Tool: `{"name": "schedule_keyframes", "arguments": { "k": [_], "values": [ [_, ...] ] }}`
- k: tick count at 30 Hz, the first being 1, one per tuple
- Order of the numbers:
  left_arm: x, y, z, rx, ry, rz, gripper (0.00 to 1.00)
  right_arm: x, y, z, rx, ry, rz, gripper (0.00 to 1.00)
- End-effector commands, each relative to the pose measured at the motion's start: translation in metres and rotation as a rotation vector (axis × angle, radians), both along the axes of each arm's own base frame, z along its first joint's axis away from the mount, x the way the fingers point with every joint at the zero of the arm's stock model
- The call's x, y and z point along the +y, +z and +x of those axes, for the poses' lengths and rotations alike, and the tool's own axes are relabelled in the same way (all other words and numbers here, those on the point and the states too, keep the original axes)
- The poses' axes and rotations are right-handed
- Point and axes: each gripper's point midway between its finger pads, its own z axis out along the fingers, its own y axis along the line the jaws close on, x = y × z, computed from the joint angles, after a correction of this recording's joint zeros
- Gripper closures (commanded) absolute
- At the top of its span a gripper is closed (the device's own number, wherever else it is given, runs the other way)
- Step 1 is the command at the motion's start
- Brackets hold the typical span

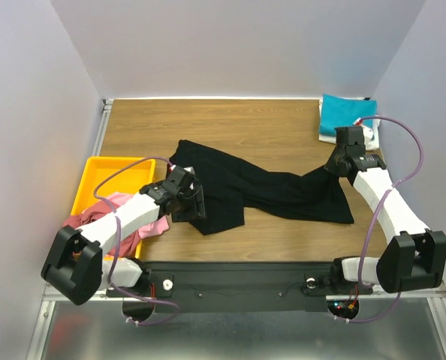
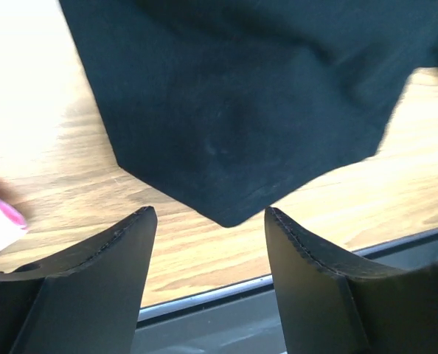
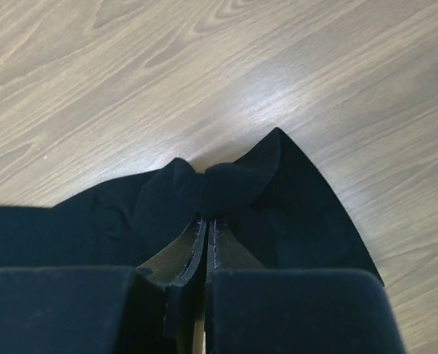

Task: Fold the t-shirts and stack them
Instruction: Flatten the tshirt out

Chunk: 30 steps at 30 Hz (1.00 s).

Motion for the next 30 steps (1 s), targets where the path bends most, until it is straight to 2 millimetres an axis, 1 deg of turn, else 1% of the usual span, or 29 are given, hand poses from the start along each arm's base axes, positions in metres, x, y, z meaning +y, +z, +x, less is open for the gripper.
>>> {"name": "schedule_keyframes", "arguments": {
  "k": [1,3,6,9,13,14,17,18,19,20,21,22,23,24,25,26,28,29,30],
  "values": [
    [-0.008,-0.015,0.004,0.0,0.029,-0.002,0.29,0.004,0.008,0.009,-0.059,-0.003,0.037,1.0],
    [-0.002,-0.025,0.003,0.016,0.033,0.037,0.3,0.003,0.01,0.007,-0.069,-0.007,0.035,1.0],
    [0.003,-0.034,0.001,0.036,0.027,0.08,0.31,0.003,0.008,0.002,-0.069,-0.009,0.042,1.0],
    [0.001,-0.037,0.004,0.036,0.028,0.085,0.34,0.004,0.011,-0.001,-0.083,-0.009,0.052,1.0],
    [0.0,-0.044,0.006,0.045,0.028,0.105,0.42,0.004,0.016,0.0,-0.094,-0.006,0.05,1.0],
    [-0.001,-0.047,0.006,0.048,0.025,0.108,0.46,0.005,0.017,0.001,-0.097,-0.006,0.05,1.0],
    [-0.002,-0.056,0.001,0.074,0.009,0.129,0.53,0.005,0.019,0.003,-0.103,-0.003,0.054,1.0],
    [-0.002,-0.059,0.0,0.08,0.005,0.141,0.56,0.005,0.021,0.003,-0.106,-0.004,0.053,1.0],
    [-0.003,-0.06,0.0,0.079,-0.002,0.143,0.62,0.005,0.021,0.003,-0.108,-0.004,0.053,1.0],
    [-0.004,-0.058,0.0,0.076,-0.009,0.143,0.78,0.005,0.023,0.004,-0.111,-0.005,0.053,1.0],
    [-0.006,-0.055,0.002,0.073,-0.01,0.142,0.87,0.005,0.023,0.003,-0.11,-0.004,0.052,1.0],
    [-0.003,-0.051,0.0,0.087,-0.019,0.157,1.0,0.004,0.025,0.003,-0.115,-0.007,0.049,1.0],
    [-0.005,-0.045,0.002,0.084,-0.025,0.158,1.0,0.004,0.026,0.003,-0.12,-0.007,0.047,1.0],
    [-0.009,-0.024,0.019,0.023,-0.013,0.163,1.0,0.003,0.027,0.003,-0.122,-0.006,0.044,1.0],
    [-0.01,-0.01,0.025,0.002,-0.024,0.169,1.0,0.002,0.031,0.003,-0.13,-0.008,0.036,1.0],
    [-0.015,0.018,0.035,-0.027,-0.025,0.165,1.0,0.001,0.032,0.003,-0.133,-0.009,0.033,1.0],
    [-0.018,0.046,0.046,-0.072,-0.038,0.172,1.0,0.0,0.035,0.002,-0.141,-0.013,0.024,1.0],
    [-0.014,0.055,0.045,-0.062,-0.066,0.2,1.0,-0.001,0.036,0.002,-0.143,-0.014,0.021,1.0],
    [-0.02,0.071,0.06,-0.091,-0.066,0.202,1.0,-0.002,0.036,0.002,-0.143,-0.017,0.02,1.0]
  ]
}}
